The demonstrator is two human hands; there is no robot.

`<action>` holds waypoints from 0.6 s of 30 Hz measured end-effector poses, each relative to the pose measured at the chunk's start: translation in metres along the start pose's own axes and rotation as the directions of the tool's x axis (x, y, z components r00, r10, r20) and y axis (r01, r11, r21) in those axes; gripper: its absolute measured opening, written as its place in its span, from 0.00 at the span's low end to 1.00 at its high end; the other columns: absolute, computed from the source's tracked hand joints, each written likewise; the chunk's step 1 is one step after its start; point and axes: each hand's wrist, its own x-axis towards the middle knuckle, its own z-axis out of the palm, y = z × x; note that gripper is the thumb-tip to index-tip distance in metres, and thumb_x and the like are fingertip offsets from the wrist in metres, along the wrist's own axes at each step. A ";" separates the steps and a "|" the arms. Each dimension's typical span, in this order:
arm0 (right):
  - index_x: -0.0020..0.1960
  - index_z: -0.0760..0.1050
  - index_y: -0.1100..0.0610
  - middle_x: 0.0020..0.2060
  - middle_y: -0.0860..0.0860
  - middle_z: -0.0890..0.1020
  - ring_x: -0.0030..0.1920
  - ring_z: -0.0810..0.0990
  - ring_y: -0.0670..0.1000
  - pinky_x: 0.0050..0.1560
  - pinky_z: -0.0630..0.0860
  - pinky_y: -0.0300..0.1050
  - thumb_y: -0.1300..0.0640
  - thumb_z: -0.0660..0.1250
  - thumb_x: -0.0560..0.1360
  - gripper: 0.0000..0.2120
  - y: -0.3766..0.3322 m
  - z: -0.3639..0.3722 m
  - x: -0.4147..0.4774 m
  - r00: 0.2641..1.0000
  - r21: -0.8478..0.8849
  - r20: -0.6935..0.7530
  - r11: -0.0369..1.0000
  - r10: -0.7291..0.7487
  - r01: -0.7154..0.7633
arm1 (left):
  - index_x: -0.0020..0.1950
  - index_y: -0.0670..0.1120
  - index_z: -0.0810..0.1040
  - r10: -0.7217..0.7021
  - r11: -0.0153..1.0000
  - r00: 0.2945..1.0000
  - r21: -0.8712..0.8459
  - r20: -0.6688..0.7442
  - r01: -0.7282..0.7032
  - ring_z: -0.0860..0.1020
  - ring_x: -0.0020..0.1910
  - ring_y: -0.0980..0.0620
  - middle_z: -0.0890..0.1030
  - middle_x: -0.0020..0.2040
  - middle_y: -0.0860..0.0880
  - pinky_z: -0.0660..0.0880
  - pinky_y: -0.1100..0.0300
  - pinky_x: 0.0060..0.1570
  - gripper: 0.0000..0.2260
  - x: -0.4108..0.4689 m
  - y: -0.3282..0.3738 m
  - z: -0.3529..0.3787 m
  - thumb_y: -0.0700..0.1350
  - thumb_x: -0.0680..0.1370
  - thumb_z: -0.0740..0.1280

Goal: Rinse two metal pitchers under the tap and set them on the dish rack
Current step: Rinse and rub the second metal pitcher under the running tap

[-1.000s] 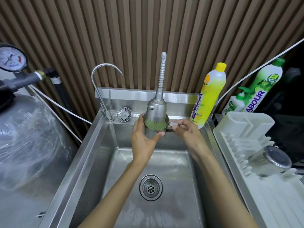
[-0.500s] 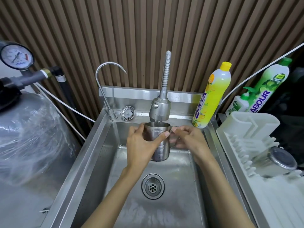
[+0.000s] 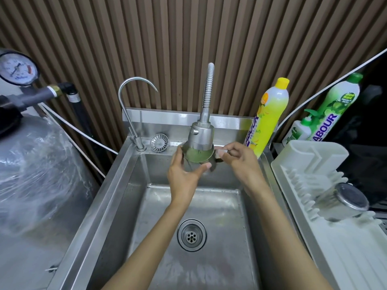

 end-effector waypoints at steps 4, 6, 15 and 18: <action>0.40 0.75 0.59 0.38 0.52 0.84 0.42 0.81 0.49 0.49 0.75 0.39 0.63 0.66 0.75 0.04 0.022 0.013 -0.002 0.987 0.326 0.138 0.938 0.078 -0.120 | 0.68 0.44 0.70 0.189 0.973 0.982 0.134 -0.013 -0.185 0.71 0.58 0.62 0.73 0.60 0.54 0.64 0.78 0.56 0.37 0.001 0.014 -0.016 0.41 0.61 0.80; 0.42 0.76 0.60 0.40 0.58 0.83 0.44 0.82 0.54 0.51 0.78 0.44 0.63 0.64 0.75 0.04 0.029 0.017 -0.007 0.976 0.433 0.185 0.882 0.113 -0.184 | 0.65 0.46 0.73 0.258 0.942 0.966 0.221 -0.001 -0.251 0.72 0.54 0.61 0.74 0.57 0.53 0.63 0.82 0.51 0.35 -0.001 0.017 -0.024 0.44 0.60 0.80; 0.38 0.78 0.58 0.34 0.52 0.84 0.31 0.83 0.48 0.32 0.81 0.42 0.58 0.69 0.73 0.06 0.009 0.004 -0.021 0.984 0.223 0.050 0.959 0.170 -0.177 | 0.49 0.56 0.80 0.080 0.973 0.997 0.218 0.011 -0.080 0.78 0.42 0.58 0.77 0.43 0.52 0.68 0.80 0.43 0.22 -0.011 0.014 -0.027 0.61 0.59 0.77; 0.35 0.77 0.57 0.32 0.54 0.84 0.31 0.83 0.48 0.36 0.81 0.46 0.57 0.70 0.72 0.09 -0.007 -0.009 -0.022 0.995 -0.047 -0.052 0.996 0.080 -0.082 | 0.45 0.55 0.81 -0.060 0.996 0.985 0.072 0.164 0.049 0.81 0.41 0.61 0.83 0.43 0.53 0.72 0.72 0.44 0.21 -0.009 0.012 -0.023 0.61 0.57 0.78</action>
